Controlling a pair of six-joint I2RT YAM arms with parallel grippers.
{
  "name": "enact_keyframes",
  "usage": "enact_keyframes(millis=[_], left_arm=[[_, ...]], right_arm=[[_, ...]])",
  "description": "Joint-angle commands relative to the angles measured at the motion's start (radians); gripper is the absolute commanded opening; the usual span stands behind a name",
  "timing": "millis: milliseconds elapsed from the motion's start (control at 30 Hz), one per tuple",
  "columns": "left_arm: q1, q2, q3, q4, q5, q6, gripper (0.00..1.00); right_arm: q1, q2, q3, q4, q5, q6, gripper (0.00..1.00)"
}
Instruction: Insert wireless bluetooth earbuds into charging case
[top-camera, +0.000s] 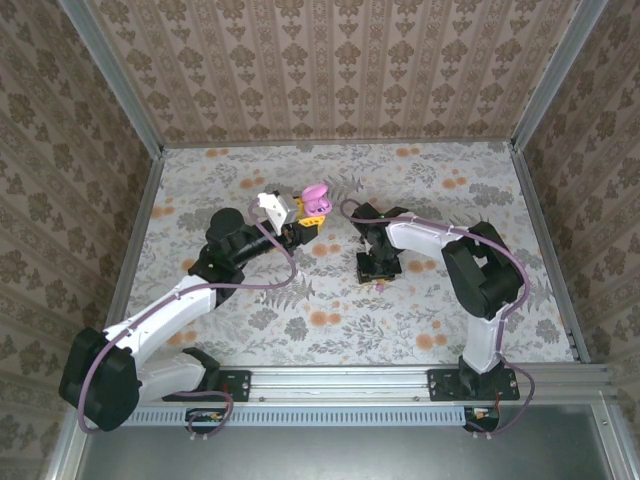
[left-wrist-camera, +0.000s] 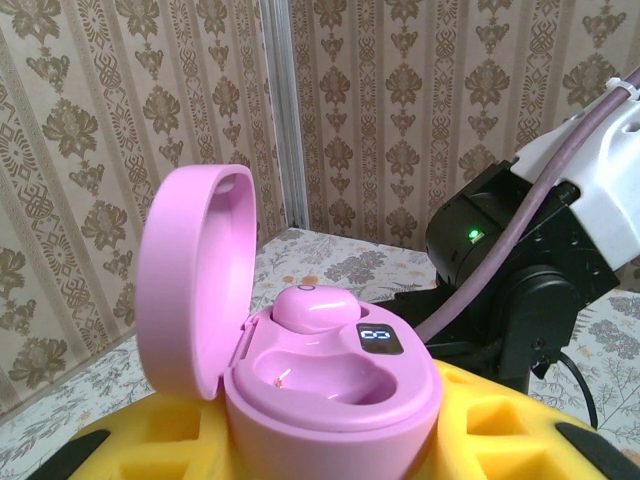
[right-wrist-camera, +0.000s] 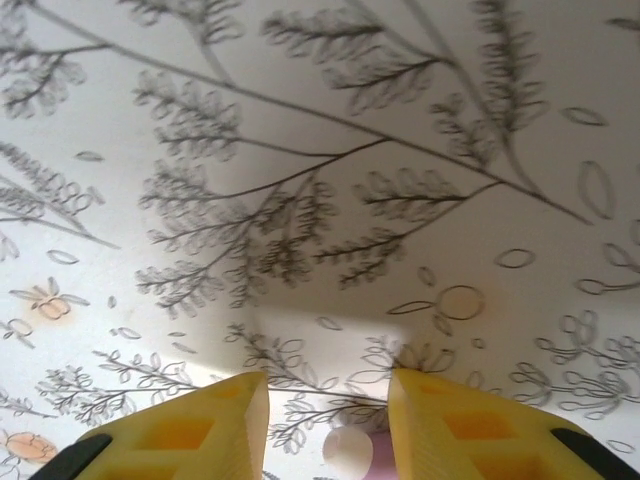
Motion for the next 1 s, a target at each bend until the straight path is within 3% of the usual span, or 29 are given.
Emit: enact_keyframes(millis=[0, 267, 567, 833, 967], left_arm=[[0.002, 0.005, 0.038, 0.016, 0.018, 0.002, 0.23], [0.001, 0.000, 0.034, 0.016, 0.016, 0.003, 0.23], [0.002, -0.006, 0.029, 0.013, 0.016, 0.009, 0.23], [0.003, 0.018, 0.035, 0.035, 0.033, 0.000, 0.23], [0.002, 0.019, 0.036, 0.039, 0.033, -0.005, 0.23]], right_arm=[[0.036, 0.041, 0.031, -0.029, -0.058, -0.062, 0.39], [0.052, -0.008, 0.046, -0.027, -0.045, -0.051, 0.40], [-0.015, -0.275, -0.134, 0.089, 0.028, 0.169, 0.40], [-0.077, -0.340, -0.323, 0.201, -0.139, 0.244, 0.39], [-0.077, -0.316, -0.346, 0.232, -0.147, 0.271, 0.38]])
